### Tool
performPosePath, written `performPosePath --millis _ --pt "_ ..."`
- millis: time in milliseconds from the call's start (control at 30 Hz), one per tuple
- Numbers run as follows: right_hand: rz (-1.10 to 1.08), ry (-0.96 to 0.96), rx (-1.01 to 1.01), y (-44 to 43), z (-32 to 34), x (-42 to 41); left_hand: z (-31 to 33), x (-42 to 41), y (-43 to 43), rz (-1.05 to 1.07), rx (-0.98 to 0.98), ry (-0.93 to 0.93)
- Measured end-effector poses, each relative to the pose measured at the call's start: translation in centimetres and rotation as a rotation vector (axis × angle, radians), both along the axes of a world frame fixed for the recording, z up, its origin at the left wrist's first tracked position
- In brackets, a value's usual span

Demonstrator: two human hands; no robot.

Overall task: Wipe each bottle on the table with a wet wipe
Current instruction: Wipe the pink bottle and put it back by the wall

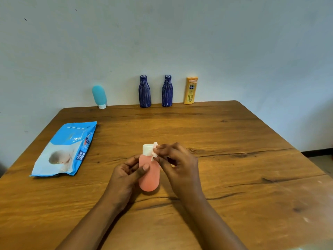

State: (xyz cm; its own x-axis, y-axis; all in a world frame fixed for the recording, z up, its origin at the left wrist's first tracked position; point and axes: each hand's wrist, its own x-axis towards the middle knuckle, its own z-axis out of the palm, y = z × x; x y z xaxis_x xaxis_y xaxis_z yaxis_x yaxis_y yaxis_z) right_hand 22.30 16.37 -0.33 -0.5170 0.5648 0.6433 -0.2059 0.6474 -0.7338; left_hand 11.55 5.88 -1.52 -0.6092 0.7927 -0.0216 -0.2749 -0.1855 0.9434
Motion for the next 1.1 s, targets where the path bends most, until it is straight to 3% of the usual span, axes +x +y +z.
performPosePath --millis 100,200,300,367,433,600,700,800,900,933,1100 --pt "-0.088 0.007 0.436 0.0 -0.7 0.2 0.4 0.8 -0.2 0.121 -0.126 0.408" --pt "-0.115 -0.100 0.688 0.6 -0.6 0.6 0.3 0.6 -0.7 0.255 -0.181 0.880" --pt "-0.108 -0.287 0.665 0.6 0.8 0.7 -0.1 -0.2 -1.0 0.359 -0.184 1.400" --pt "-0.093 -0.364 0.516 0.7 2.3 0.7 -0.2 -0.3 -1.0 0.398 -0.149 1.593" --pt "-0.048 -0.392 0.381 1.3 3.1 1.0 -0.2 -0.2 -1.0 0.410 -0.148 1.650" --pt "-0.049 -0.364 0.687 1.4 0.1 2.7 -0.3 -0.7 -1.2 0.394 -0.146 1.636" --pt "-0.042 -0.318 0.627 1.5 -0.3 2.6 -0.3 -1.0 -1.3 0.343 -0.110 1.740" --pt "-0.019 -0.442 0.333 2.3 1.7 1.0 -0.6 -0.9 -1.4 0.286 -0.048 1.868" --pt "0.225 -0.631 -0.299 3.9 3.9 1.0 -0.8 -1.1 -1.4 0.270 -0.036 1.915" --pt "0.282 -0.625 -0.351 4.2 4.3 1.5 -0.8 -1.2 -1.5 0.273 -0.026 1.901" --pt "0.285 -0.598 0.051 3.7 4.8 3.0 -1.1 -1.2 -1.3 0.271 0.050 1.848"
